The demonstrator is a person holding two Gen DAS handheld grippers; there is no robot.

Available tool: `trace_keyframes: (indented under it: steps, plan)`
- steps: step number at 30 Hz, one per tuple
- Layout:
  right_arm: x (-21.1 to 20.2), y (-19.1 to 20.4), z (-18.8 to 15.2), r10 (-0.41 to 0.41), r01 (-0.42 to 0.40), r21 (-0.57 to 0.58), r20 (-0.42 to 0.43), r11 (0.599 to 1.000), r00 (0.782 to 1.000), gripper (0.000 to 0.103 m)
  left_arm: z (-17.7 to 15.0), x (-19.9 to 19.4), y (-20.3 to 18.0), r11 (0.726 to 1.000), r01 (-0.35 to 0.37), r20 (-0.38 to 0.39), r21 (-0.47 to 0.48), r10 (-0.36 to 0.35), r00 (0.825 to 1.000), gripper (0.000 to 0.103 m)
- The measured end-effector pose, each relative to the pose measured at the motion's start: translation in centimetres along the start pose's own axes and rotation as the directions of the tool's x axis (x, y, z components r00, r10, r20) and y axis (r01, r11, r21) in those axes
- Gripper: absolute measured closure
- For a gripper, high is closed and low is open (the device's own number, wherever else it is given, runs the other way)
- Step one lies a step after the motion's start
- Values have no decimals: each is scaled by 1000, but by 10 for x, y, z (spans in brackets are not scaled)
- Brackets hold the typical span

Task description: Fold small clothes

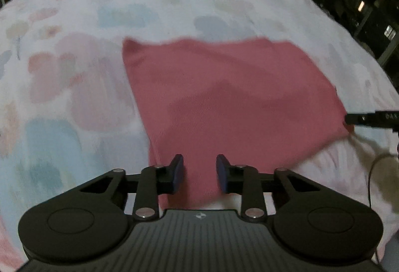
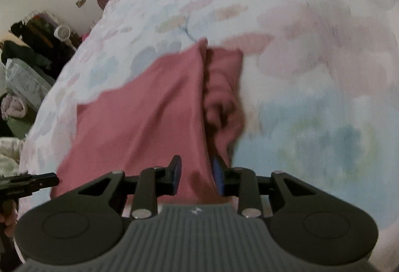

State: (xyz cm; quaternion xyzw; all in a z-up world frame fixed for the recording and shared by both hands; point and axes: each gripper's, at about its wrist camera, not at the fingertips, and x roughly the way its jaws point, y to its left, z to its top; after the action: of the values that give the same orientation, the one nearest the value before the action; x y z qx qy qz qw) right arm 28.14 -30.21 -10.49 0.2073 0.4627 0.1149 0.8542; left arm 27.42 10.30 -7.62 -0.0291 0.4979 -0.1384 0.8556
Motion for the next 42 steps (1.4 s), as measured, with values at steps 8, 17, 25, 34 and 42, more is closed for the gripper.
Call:
trace_keyframes:
  steps: [8,17,25,34,42]
  plan:
    - [-39,-11,-2,-12,11,16,77,1000,997,103,-9,7,-3,998,-58,-29,14,59,998,90]
    - [-21,-22,-18,-26,24,50,43,998,999,64,-15,-13,-7,998,-59,27,9,58,998,91]
    - [-23,-21,38,27,-41,102,142,994,990,22,22,-17,5,993,-77,108,-94,87,990,84]
    - [51,-39,103,88,-110,246,100,963,991,23,58,21,26,987,-87,89,-132,99,991,78]
    - [104,-59,117,91,-105,283,61,953,994,27,66,53,46,973,-116,39,-199,126,991,78]
